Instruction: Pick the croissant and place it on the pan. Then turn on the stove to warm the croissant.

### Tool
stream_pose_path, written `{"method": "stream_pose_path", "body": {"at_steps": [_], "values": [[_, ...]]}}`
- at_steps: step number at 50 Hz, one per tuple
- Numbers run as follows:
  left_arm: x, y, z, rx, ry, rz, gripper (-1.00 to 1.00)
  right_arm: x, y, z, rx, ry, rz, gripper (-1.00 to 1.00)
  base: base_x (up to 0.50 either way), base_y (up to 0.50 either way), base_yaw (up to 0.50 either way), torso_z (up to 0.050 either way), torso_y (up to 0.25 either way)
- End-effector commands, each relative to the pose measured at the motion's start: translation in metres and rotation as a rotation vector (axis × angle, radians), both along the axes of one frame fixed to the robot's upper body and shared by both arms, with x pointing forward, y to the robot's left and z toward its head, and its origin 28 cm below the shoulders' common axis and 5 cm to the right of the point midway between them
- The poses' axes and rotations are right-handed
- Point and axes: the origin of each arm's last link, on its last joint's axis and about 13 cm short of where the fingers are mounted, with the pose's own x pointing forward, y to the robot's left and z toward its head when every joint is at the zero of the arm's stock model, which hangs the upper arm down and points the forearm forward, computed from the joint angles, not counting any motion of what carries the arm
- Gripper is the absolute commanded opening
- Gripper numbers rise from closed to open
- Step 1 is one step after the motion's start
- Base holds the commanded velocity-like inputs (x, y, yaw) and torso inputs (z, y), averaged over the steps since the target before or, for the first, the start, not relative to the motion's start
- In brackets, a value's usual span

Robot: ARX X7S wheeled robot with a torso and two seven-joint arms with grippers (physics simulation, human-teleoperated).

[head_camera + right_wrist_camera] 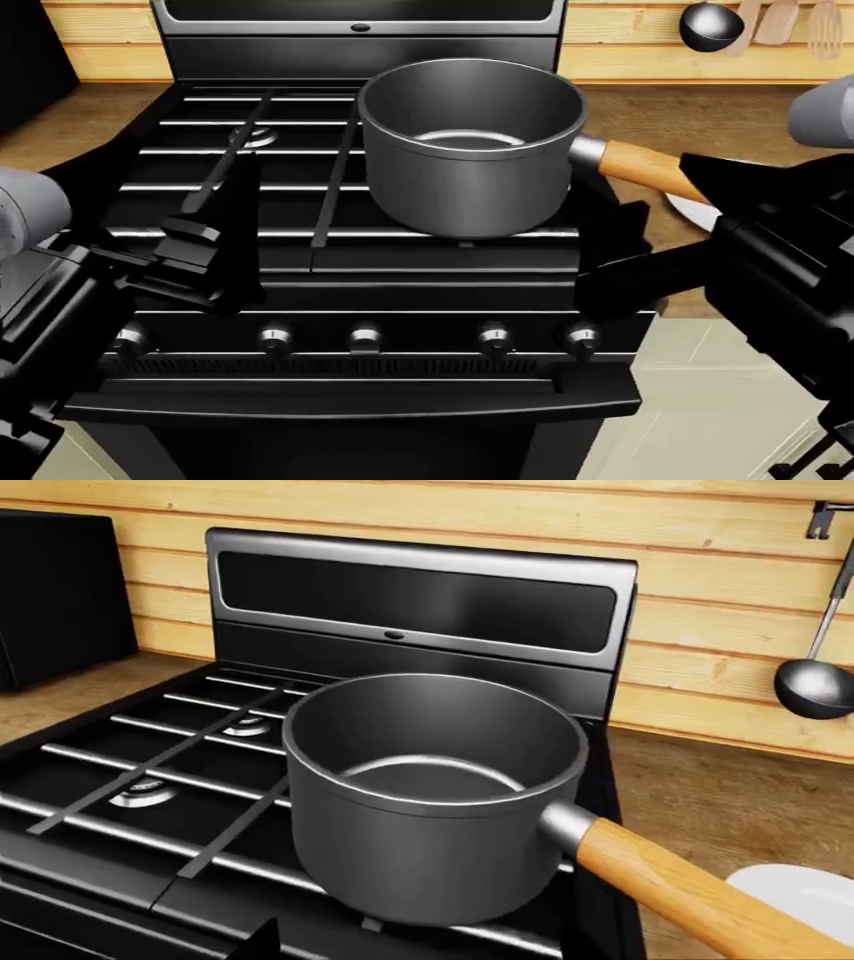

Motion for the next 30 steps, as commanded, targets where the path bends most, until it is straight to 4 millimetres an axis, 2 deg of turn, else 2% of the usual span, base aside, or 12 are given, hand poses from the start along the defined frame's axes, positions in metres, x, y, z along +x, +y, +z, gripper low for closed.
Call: {"method": "stream_pose_path", "body": {"at_steps": [1, 14, 30], "values": [[0.0015, -0.0001, -0.0011, 0.000, -0.004, 0.005, 1.00, 0.0016, 0.0000, -0.0022, 0.000, 0.008, 0.004, 1.00, 0.00, 0.00, 0.00, 0.000, 0.000], [0.0017, 0.0000, -0.0020, 0.009, -0.008, 0.010, 1.00, 0.0020, 0.0002, -0.0014, 0.003, -0.002, 0.008, 1.00, 0.00, 0.00, 0.00, -0.002, 0.000], [-0.0011, 0.0005, 0.0008, 0.001, -0.024, 0.012, 1.00, 0.0001, -0.0003, -0.0022, 0.014, -0.003, 0.002, 1.00, 0.00, 0.00, 0.00, -0.049, 0.000]]}}
